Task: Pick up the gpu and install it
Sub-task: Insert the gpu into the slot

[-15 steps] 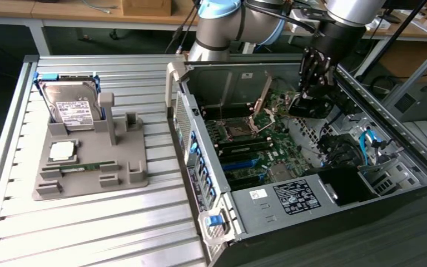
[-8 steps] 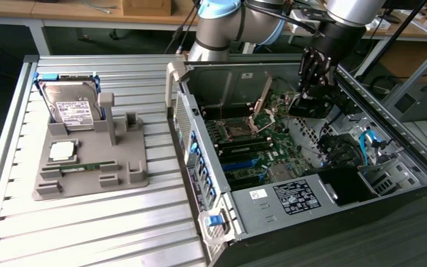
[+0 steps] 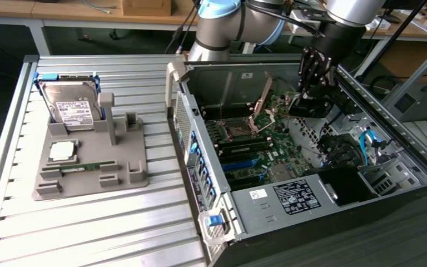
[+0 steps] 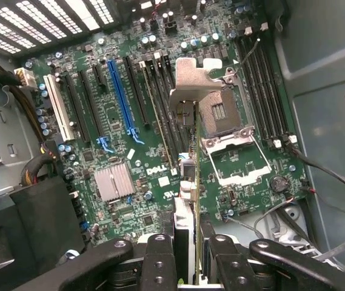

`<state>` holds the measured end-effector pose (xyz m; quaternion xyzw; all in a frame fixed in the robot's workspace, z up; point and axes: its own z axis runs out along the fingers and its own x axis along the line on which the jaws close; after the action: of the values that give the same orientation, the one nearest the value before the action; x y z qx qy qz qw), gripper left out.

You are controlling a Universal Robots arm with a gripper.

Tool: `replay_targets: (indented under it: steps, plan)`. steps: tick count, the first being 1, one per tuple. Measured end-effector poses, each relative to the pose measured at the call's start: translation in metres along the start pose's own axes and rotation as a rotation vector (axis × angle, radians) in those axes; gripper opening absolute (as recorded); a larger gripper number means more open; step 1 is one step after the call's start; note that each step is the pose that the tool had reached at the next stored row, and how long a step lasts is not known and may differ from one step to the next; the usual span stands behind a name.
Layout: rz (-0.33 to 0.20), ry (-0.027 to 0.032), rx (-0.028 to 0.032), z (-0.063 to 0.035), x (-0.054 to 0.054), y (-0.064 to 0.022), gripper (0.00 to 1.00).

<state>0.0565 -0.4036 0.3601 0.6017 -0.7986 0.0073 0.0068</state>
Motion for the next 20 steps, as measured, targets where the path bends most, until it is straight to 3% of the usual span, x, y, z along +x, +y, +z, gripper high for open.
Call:
replay_targets:
  steps: [20]
  plan:
    - [-0.048,-0.0002,0.0009,0.0003,0.0,0.0,0.27]
